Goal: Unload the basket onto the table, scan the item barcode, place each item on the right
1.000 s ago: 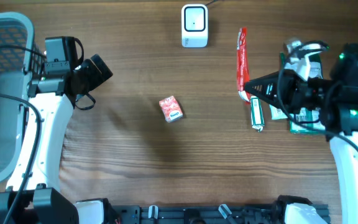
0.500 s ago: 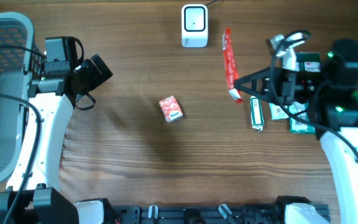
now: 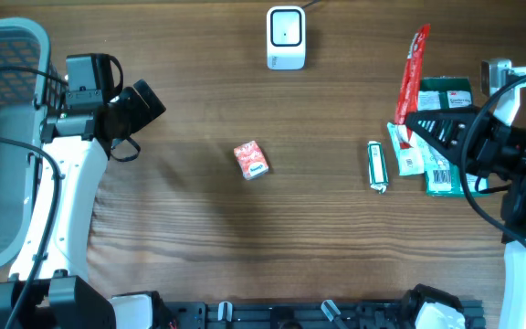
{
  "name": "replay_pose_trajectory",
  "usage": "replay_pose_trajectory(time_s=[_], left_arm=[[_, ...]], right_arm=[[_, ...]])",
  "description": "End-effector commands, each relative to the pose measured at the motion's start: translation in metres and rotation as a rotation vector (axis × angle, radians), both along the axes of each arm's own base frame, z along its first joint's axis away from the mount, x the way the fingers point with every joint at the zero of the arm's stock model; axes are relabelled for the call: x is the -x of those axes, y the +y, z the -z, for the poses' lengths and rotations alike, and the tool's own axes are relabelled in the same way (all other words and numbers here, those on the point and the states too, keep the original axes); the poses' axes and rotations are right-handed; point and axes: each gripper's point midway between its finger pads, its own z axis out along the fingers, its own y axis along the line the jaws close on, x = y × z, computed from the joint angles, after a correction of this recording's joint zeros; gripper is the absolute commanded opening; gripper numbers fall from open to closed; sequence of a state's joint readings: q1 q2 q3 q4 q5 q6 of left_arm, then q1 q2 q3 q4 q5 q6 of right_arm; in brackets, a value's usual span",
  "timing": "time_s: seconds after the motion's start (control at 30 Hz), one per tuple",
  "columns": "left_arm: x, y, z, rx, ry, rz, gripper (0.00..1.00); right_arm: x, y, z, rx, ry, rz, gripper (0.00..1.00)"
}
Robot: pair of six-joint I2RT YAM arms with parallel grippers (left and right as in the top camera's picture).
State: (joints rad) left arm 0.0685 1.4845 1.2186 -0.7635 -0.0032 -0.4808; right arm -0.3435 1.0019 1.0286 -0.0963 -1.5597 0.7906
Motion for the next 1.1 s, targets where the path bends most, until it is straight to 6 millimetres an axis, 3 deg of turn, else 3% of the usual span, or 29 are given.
replay_pose_trajectory(time_s=[0.0,0.13,0.27,0.43,0.5,0.8,0.9,1.07], left_arm=[[-0.001,0.003,-0.006,-0.010,-0.016,-0.008,1.00],[-0.001,0.003,-0.006,-0.010,-0.016,-0.008,1.00],[-0.001,0.003,-0.006,-0.010,-0.016,-0.008,1.00],[-0.001,0.003,-0.006,-0.010,-0.016,-0.008,1.00],[-0.001,0.003,-0.006,-0.010,-0.016,-0.008,1.00],[-0.001,0.003,-0.006,-0.010,-0.016,-0.008,1.00],[-0.001,0.003,-0.006,-0.010,-0.016,-0.008,1.00],[-0.001,0.003,-0.006,-0.010,-0.016,-0.008,1.00]], right_arm=[[0.013,0.010,0.006,0.015,-0.070,-0.093,0.04],[0.012,0.018,0.027,0.006,-0.072,-0.129,0.04],[0.004,0.025,0.060,-0.026,0.028,-0.162,0.04],[-0.018,0.034,0.124,0.006,0.167,-0.104,0.04],[-0.031,0.046,0.169,0.091,0.246,-0.050,0.04],[-0.044,0.095,0.254,0.439,0.315,0.023,0.04],[-0.052,0.106,0.246,0.462,0.297,0.034,0.04],[-0.075,0.115,0.190,0.481,0.284,0.013,0.04]])
